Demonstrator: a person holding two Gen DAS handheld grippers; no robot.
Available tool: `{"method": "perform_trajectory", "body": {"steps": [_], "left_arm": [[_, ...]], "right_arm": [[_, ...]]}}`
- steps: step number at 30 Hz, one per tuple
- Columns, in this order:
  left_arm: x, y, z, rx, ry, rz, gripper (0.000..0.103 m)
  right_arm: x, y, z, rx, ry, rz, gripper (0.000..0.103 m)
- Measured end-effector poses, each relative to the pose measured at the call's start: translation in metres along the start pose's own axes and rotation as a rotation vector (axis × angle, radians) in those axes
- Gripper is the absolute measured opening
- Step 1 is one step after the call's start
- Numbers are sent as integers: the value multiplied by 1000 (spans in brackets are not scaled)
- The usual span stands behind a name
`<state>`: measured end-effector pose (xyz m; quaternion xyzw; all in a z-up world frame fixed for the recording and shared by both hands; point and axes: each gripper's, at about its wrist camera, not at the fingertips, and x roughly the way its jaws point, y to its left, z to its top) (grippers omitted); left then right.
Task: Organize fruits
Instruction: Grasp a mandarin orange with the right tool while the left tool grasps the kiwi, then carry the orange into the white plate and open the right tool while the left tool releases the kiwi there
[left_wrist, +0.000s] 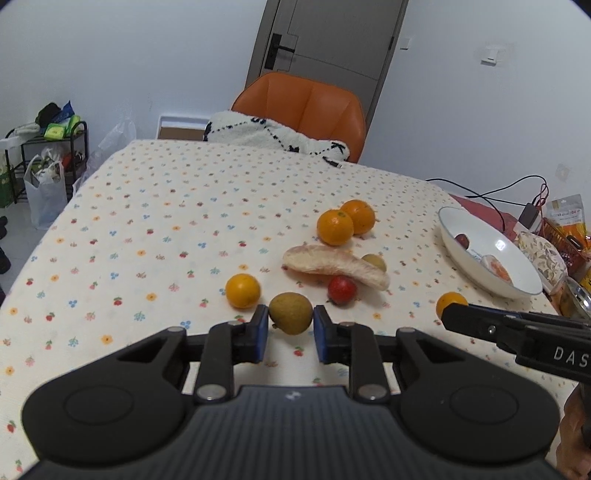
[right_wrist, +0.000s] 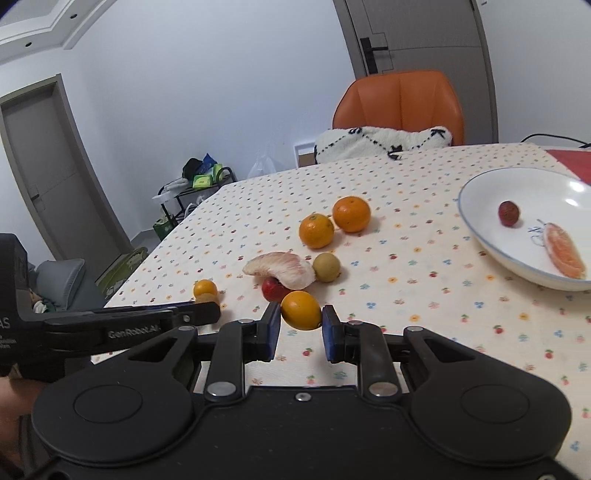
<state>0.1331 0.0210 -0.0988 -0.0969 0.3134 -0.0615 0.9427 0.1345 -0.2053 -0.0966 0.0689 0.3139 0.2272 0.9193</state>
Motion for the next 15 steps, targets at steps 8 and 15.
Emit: {"method": "perform_trajectory", "body": {"steps": [8, 15], "left_arm": [[-19, -35, 19, 54, -33, -61, 24], [-29, -71, 34, 101, -71, -127, 24]], "right_arm": [[-28, -15, 8, 15, -58, -30, 22], [-57, -32, 14, 35, -117, -86, 22]]}}
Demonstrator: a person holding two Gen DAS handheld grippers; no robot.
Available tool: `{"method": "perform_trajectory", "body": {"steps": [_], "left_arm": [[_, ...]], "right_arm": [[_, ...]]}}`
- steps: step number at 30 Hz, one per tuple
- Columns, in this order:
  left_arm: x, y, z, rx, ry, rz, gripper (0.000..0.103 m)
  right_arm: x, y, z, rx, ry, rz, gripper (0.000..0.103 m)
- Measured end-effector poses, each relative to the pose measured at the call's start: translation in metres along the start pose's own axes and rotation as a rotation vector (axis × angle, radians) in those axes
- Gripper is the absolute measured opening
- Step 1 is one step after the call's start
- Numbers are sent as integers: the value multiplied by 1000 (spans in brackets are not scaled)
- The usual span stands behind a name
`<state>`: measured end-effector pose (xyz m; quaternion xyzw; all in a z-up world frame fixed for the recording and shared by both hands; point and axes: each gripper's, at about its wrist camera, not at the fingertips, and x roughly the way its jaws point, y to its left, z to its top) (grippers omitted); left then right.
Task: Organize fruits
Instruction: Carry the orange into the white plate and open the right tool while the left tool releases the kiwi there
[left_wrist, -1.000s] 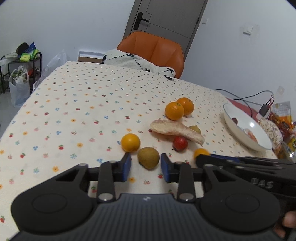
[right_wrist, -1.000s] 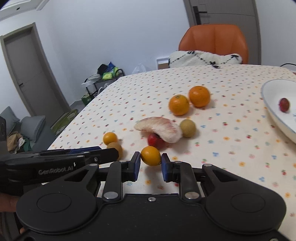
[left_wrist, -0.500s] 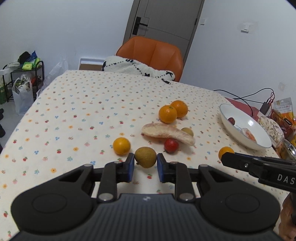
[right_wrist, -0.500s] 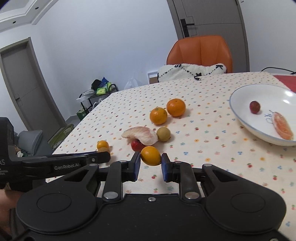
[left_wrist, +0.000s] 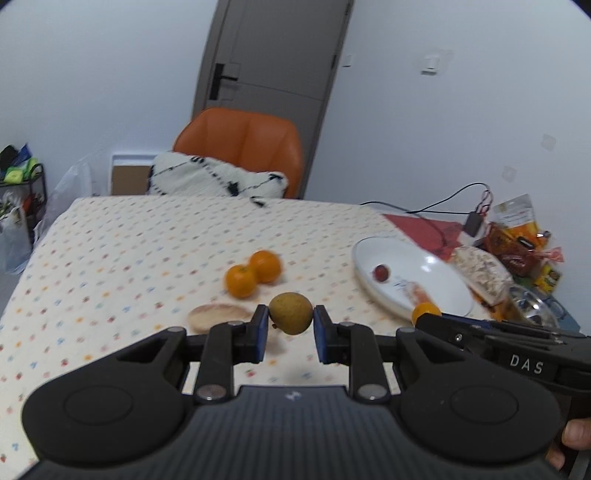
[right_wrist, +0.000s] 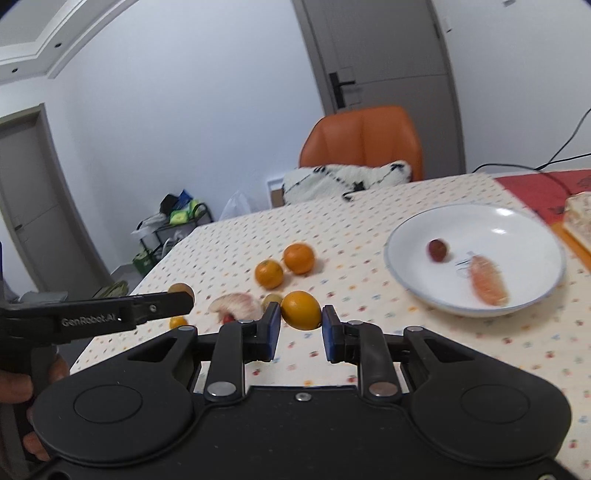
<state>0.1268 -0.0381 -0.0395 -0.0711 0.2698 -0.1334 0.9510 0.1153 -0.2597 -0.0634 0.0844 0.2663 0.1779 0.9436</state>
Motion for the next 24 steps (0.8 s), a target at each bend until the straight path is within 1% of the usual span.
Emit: {"method": "perform_trajectory", "body": {"steps": [5, 10, 13, 16, 24], "left_arm": [[7, -23, 7, 9, -2, -34, 24], [14, -48, 6, 39, 5, -63, 24], [18, -60, 6, 55, 10, -76, 24], [23, -72, 7, 65, 13, -89, 24], [36, -94, 12, 103, 7, -109, 24]], "right_arm": [[-22, -15, 8, 4, -49, -35, 22], [-39, -37, 7, 33, -78, -70, 22], [-45, -48, 4, 43, -89, -96, 22], [-49, -59, 2, 66, -94, -100, 22], [-57, -83, -2, 82, -121, -153, 22]]}}
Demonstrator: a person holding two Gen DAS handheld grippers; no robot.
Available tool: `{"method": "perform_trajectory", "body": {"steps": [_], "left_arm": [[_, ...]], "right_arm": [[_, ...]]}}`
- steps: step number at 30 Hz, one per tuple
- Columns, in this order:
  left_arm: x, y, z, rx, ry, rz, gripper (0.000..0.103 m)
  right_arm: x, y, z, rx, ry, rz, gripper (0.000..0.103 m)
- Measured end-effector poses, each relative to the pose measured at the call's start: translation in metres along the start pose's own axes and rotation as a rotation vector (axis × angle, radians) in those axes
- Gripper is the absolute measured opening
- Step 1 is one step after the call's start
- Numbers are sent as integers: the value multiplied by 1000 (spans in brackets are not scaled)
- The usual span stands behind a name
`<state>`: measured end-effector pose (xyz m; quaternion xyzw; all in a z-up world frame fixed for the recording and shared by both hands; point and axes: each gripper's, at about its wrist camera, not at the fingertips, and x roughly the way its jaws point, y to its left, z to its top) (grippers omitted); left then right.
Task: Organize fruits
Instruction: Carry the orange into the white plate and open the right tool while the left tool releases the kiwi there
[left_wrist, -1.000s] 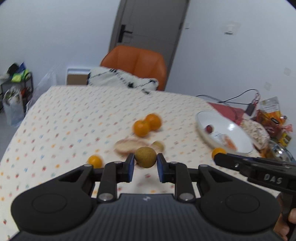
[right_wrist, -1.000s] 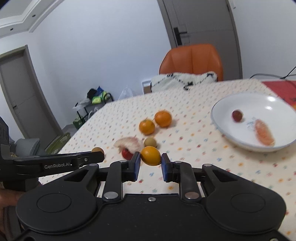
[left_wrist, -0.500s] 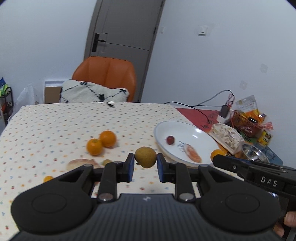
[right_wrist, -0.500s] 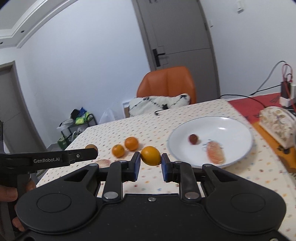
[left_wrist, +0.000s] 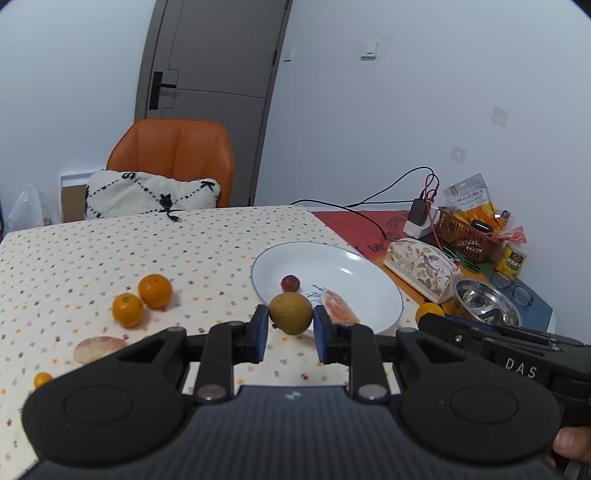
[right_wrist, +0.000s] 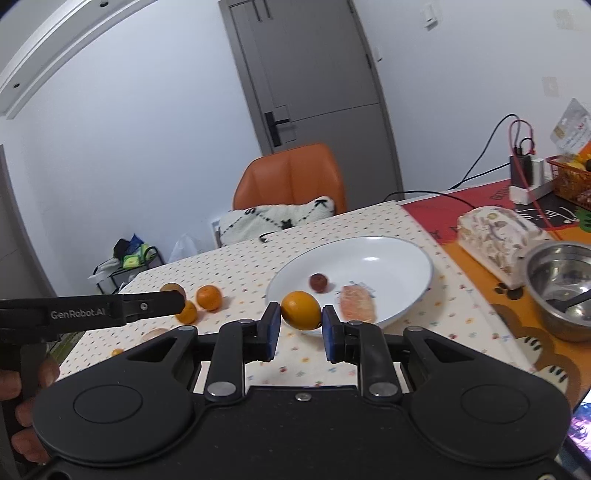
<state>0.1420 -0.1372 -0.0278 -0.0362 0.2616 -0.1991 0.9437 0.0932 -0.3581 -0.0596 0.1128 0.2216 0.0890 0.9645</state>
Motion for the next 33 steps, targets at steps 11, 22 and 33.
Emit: {"method": "perform_trajectory", "body": {"steps": [11, 22, 33], "left_arm": [[40, -21, 4, 28, 20, -35, 24], [85, -24, 8, 33, 53, -33, 24], [116, -29, -3, 44, 107, -27, 24]], "right_arm": [[20, -28, 1, 16, -18, -50, 22], [49, -45, 2, 26, -6, -71, 22], [67, -53, -3, 39, 12, -84, 23]]}}
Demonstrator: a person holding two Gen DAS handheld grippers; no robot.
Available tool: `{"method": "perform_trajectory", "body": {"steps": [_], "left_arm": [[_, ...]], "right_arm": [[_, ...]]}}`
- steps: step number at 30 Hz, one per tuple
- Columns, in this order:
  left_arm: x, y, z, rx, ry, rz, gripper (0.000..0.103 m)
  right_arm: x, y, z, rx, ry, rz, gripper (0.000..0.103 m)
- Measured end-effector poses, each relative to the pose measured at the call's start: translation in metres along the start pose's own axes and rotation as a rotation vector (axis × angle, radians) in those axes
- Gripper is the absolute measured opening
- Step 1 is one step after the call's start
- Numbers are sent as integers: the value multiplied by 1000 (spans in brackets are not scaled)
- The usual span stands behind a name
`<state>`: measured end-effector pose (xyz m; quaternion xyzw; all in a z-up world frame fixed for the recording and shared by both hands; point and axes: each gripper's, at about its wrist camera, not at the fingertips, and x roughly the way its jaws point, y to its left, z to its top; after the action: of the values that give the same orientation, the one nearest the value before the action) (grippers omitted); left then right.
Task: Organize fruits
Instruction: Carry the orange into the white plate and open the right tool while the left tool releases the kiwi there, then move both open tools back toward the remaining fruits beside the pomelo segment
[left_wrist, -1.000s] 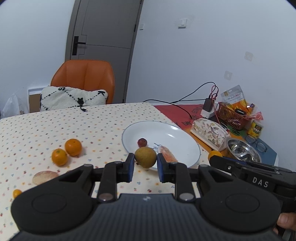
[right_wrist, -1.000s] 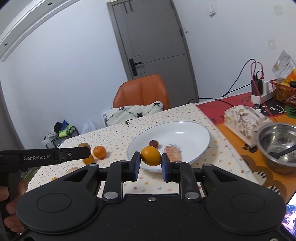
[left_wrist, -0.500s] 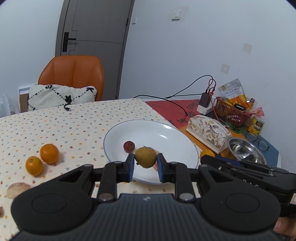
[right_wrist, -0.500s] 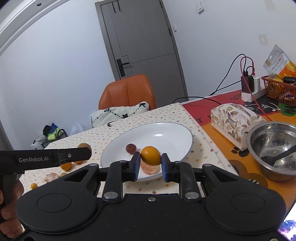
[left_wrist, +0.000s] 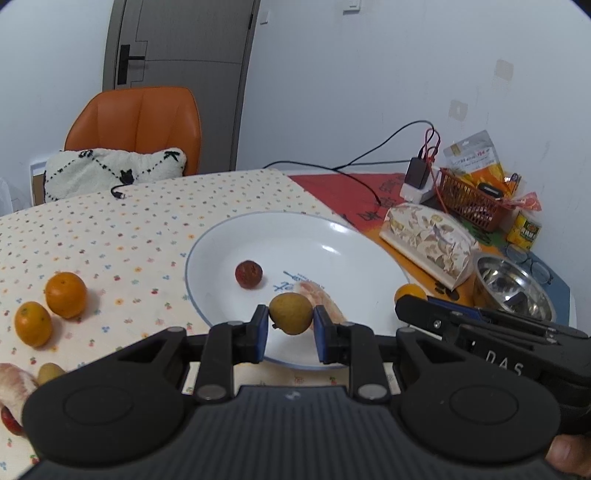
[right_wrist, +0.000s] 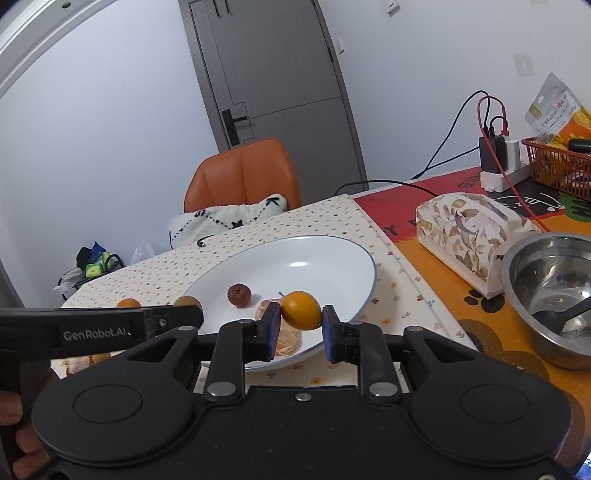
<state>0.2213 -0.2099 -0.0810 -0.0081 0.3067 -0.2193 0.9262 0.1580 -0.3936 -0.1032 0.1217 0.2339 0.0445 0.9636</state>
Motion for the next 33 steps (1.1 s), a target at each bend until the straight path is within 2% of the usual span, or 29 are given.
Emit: {"method": "perform_trajectory", "body": {"steps": [5, 10, 16, 21, 23, 25, 27, 29, 33], "left_arm": [[7, 2, -2, -10, 14, 2, 24], [-2, 2, 0, -18, -7, 22, 28], [-22, 13, -2, -40, -28, 34, 40], [-39, 28, -5, -71, -58, 69, 55], [-44, 34, -6, -85, -60, 81, 57], [-50, 40, -7, -92, -61, 90, 59], [-56, 47, -8, -101, -71, 108, 65], [-63, 54, -9, -119, -90, 134, 76], [-77, 67, -11, -144, -125, 182, 83]], "right_arm": [[4, -2, -5, 26, 1, 10, 23], [6, -3, -5, 28, -1, 8, 23], [7, -3, -1, 27, -13, 4, 23], [12, 1, 5, 16, -28, 0, 24], [15, 3, 5, 17, -37, -8, 34], [15, 3, 4, 19, -35, -8, 50], [13, 5, 2, 29, -38, 4, 56], [11, 9, 1, 17, -37, 11, 58], [6, 19, -1, 3, -44, 19, 66]]}}
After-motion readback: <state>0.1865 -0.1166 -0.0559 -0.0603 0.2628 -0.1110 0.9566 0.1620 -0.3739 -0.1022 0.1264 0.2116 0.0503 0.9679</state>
